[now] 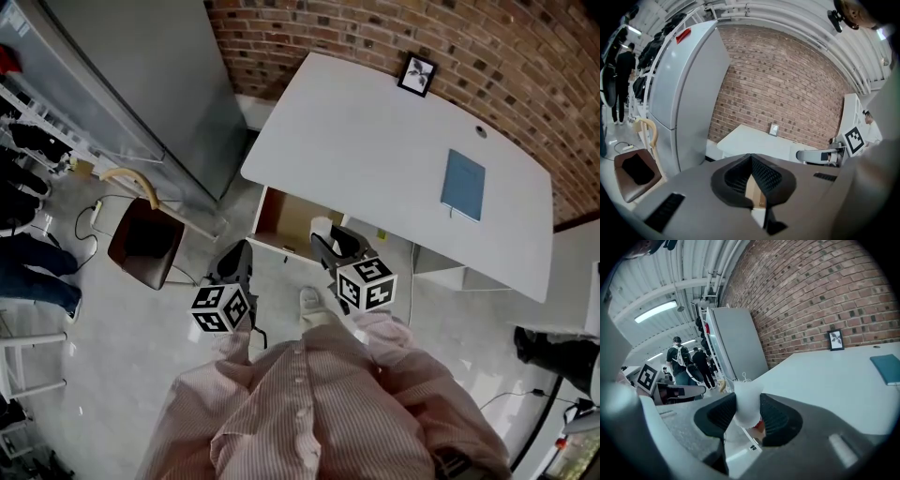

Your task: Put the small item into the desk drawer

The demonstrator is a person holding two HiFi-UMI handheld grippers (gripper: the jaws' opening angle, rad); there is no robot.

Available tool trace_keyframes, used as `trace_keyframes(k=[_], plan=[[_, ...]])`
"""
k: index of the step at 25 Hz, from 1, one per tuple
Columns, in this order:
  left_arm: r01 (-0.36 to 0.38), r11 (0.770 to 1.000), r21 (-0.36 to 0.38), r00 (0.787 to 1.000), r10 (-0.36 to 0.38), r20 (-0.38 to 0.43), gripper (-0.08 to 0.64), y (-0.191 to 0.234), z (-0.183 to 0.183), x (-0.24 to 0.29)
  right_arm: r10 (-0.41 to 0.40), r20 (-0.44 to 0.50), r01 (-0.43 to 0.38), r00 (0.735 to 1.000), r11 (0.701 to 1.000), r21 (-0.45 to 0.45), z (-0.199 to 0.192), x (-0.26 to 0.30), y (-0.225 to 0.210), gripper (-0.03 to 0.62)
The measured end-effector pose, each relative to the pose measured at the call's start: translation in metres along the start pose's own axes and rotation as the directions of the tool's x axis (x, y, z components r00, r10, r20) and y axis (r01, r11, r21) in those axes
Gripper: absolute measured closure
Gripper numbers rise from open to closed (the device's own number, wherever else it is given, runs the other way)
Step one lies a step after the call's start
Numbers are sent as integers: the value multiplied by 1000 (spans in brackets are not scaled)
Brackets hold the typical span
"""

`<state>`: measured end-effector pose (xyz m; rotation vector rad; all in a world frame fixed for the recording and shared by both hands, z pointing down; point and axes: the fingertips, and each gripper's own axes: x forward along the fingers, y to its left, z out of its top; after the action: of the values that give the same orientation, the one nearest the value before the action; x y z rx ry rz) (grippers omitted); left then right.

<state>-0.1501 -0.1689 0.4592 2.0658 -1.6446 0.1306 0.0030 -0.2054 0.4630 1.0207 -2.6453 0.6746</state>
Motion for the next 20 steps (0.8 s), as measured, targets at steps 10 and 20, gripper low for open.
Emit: trace_keyframes(k=[10,20], plan=[[-38,995,-92,995,30,-97,561,23,-29,56,46,-129,-52,991,998,-41,-24,51,-15,430],[-34,984,-176,976,-6,-218,561,65,-72,106,32,-301,-55,953,996,-68,-82,133,-38,430]])
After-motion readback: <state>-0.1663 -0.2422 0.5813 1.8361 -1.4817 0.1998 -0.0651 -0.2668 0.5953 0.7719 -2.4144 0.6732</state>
